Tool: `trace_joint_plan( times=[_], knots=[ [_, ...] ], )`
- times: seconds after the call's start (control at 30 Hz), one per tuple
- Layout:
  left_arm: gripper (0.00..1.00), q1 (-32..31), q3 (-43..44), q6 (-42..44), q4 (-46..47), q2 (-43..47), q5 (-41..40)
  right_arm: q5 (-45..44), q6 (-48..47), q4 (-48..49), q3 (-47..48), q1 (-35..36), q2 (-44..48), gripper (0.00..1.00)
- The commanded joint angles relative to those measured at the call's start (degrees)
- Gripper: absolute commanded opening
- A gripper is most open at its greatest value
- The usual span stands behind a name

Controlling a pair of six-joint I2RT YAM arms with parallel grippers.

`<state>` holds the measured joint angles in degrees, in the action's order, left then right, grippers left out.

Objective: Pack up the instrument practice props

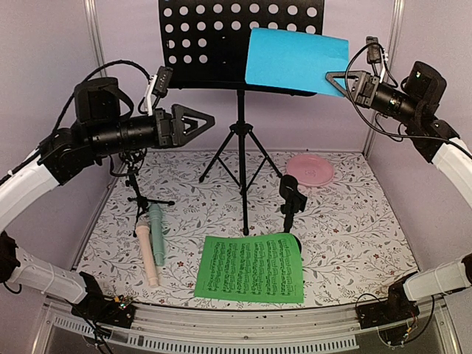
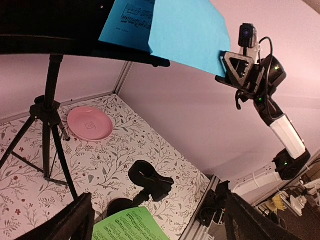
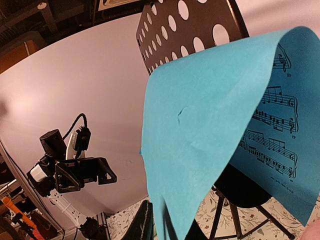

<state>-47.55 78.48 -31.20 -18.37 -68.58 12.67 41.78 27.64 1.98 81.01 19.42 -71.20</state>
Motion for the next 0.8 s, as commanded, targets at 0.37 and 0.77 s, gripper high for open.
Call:
trace_joint_plan(
  times=[0.37, 0.77],
  knots=[
    [0.8, -5.92, 13.11, 24.31, -6.07, -4.9, -8.66, -1.85, 2.94, 5.37, 4.09, 1.8, -0.64, 0.0],
    [0.9, -9.19, 27.33, 46.77, -7.13, -12.55, -20.78, -1.22, 5.06, 8.66, 15.73, 2.46, -7.06, 0.0]
  ],
)
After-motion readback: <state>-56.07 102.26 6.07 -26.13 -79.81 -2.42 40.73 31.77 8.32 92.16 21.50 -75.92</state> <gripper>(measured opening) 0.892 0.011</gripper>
